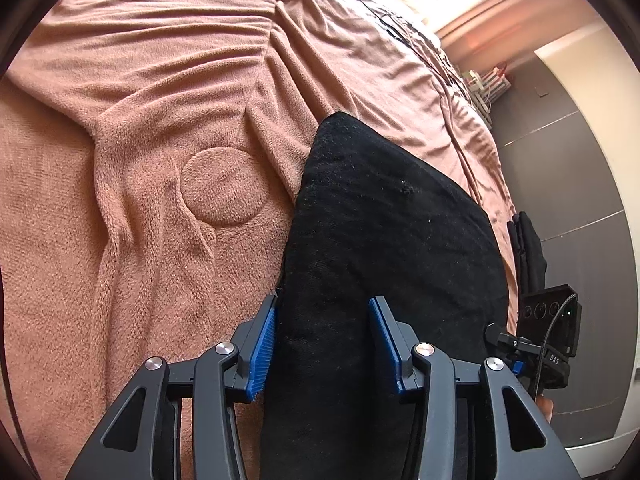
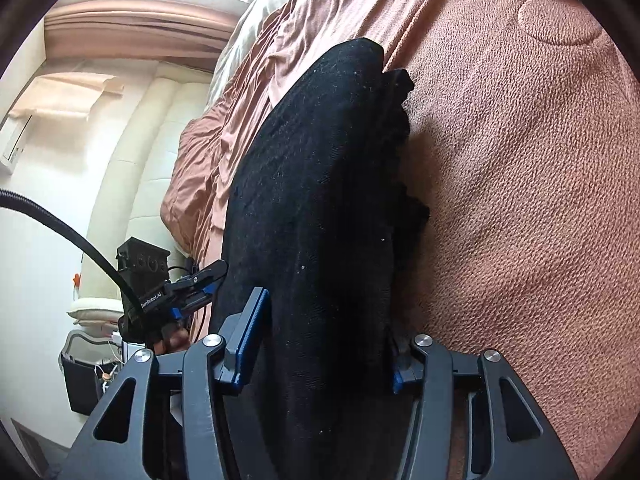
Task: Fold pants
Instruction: 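Grasp the folded pants edge with the right gripper and lift it, then lift the folded black pants with both grippers and carry them toward the headboard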
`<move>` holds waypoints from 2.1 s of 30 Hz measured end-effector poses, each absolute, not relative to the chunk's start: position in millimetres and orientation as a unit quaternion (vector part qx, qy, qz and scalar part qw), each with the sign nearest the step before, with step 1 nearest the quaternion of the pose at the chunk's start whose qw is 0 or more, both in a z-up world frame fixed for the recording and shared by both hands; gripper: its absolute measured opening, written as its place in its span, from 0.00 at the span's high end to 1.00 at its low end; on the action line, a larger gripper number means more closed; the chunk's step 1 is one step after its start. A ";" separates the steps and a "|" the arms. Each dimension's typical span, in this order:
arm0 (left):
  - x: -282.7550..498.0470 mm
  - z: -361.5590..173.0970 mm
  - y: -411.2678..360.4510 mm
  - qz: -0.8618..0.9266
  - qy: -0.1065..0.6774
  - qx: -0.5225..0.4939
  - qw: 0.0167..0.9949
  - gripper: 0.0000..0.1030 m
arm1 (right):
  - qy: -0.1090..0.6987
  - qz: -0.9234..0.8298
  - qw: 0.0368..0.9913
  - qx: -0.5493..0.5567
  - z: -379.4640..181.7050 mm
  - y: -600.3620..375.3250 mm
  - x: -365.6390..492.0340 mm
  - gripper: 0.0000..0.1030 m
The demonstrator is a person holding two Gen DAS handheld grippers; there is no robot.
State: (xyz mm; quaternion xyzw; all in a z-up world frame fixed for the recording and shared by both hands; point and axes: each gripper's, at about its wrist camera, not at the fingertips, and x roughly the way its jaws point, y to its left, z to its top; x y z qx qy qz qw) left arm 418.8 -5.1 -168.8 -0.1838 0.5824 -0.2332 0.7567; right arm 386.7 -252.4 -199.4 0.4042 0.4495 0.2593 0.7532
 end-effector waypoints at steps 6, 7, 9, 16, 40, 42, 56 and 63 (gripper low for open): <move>420.5 -177.9 -5.6 -0.227 0.592 -0.191 0.749 0.52 | 0.456 0.266 0.741 0.414 -200.5 -244.3 404.5 0.48; 421.1 -178.9 -6.1 -0.229 0.592 -0.193 0.748 0.52 | 0.456 0.269 0.741 0.413 -200.0 -243.5 407.0 0.48; 421.6 -179.3 -5.3 -0.233 0.588 -0.200 0.748 0.53 | 0.457 0.274 0.744 0.404 -196.9 -237.2 414.0 0.48; 412.9 -161.5 -6.3 -0.247 0.569 -0.187 0.762 0.67 | 0.437 0.277 0.765 0.384 -180.4 -230.8 405.7 0.63; 334.8 -50.8 27.9 -0.275 0.474 -0.201 0.812 0.81 | 0.348 0.303 0.827 0.322 -95.9 -182.6 321.3 0.71; 324.1 -39.9 34.0 -0.275 0.465 -0.200 0.817 0.81 | 0.340 0.307 0.831 0.317 -86.5 -175.5 311.9 0.71; 249.2 29.5 77.3 -0.266 0.405 -0.193 0.853 0.81 | 0.298 0.337 0.845 0.290 -59.3 -157.1 260.2 0.71; 203.3 64.4 103.4 -0.262 0.371 -0.187 0.871 0.81 | 0.274 0.356 0.849 0.278 -49.8 -147.8 233.8 0.71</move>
